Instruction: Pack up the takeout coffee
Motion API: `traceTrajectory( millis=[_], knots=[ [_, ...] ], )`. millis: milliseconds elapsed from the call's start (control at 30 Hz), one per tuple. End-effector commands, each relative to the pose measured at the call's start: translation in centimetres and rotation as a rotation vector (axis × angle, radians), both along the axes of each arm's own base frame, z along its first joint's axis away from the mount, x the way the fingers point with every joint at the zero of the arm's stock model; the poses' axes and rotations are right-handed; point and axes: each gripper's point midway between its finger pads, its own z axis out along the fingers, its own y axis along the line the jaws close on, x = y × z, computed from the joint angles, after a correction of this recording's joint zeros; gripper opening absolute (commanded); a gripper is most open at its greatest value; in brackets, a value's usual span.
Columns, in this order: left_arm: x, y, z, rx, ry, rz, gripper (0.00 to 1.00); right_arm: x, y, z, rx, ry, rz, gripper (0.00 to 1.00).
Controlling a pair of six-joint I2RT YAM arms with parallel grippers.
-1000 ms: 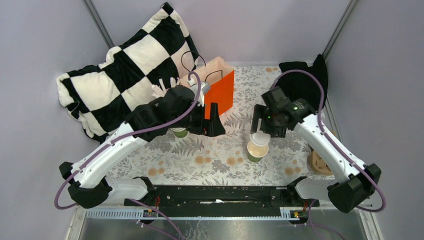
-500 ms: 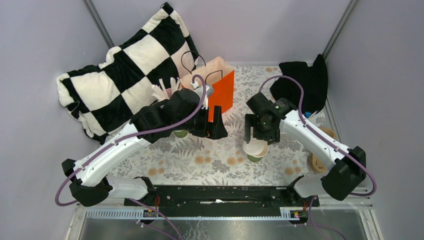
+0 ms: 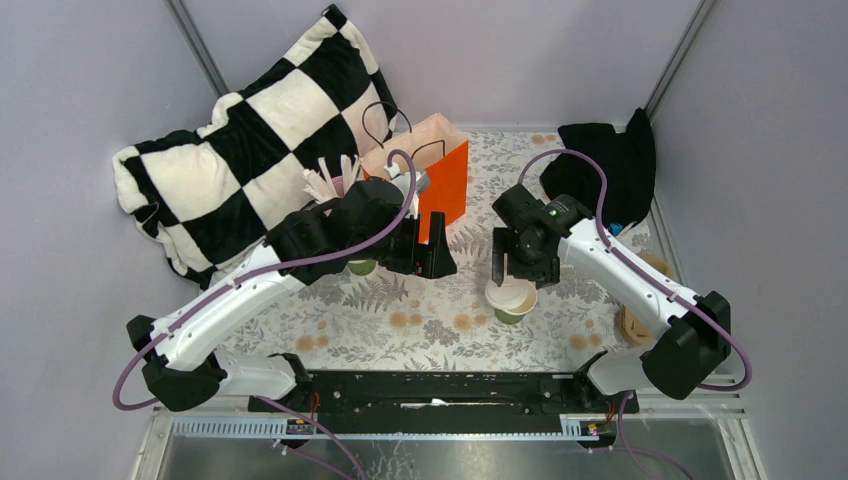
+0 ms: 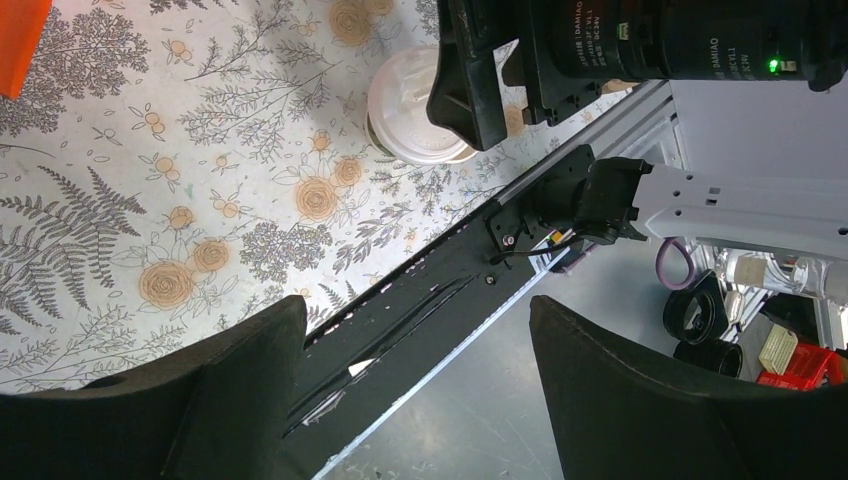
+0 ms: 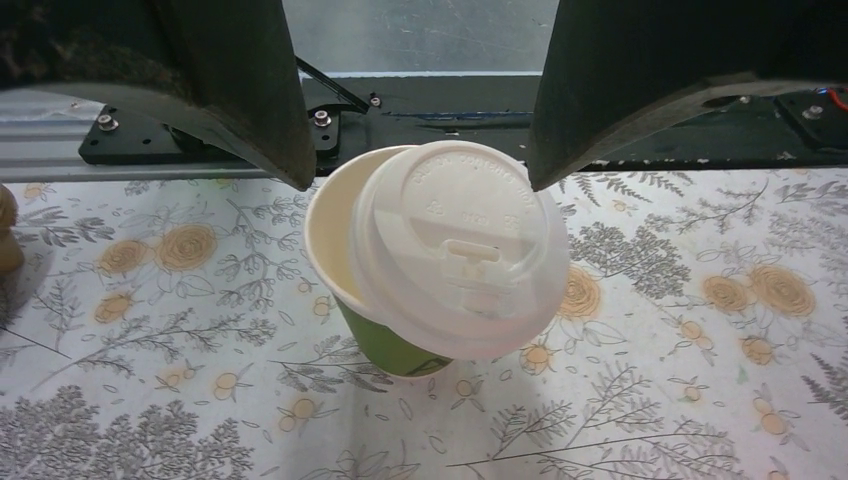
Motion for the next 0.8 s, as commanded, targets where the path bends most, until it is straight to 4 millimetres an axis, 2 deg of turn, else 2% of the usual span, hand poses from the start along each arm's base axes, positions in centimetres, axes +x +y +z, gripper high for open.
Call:
traceTrajectory(
  millis=[0,133,533,767],
  knots=[
    [0.6,-0.6,1.5,-0.034,-0.047,-0.001,0.85,-0.3,-2.0,0.4,-0.096,-0.016,-0.043,0.80],
    [0.6,-0.8,1.4,-0.031,-0.046,-0.005,0.85,-0.7,-2.3,-0.1,-0.097,-0.021,-0.057,0.73],
    [0.6,-1.8,0.5,-0.010,-0.024,-0.049,0.85,-2.4,-4.2,-0.5,-0.165,0.017,-0.059,0.71],
    [0.4,-1.9,0.2,-0.008,-0.013,-0.046,0.84,-2.6,-5.1,1.0,-0.183,-0.007,-0.061,0.70]
  ],
)
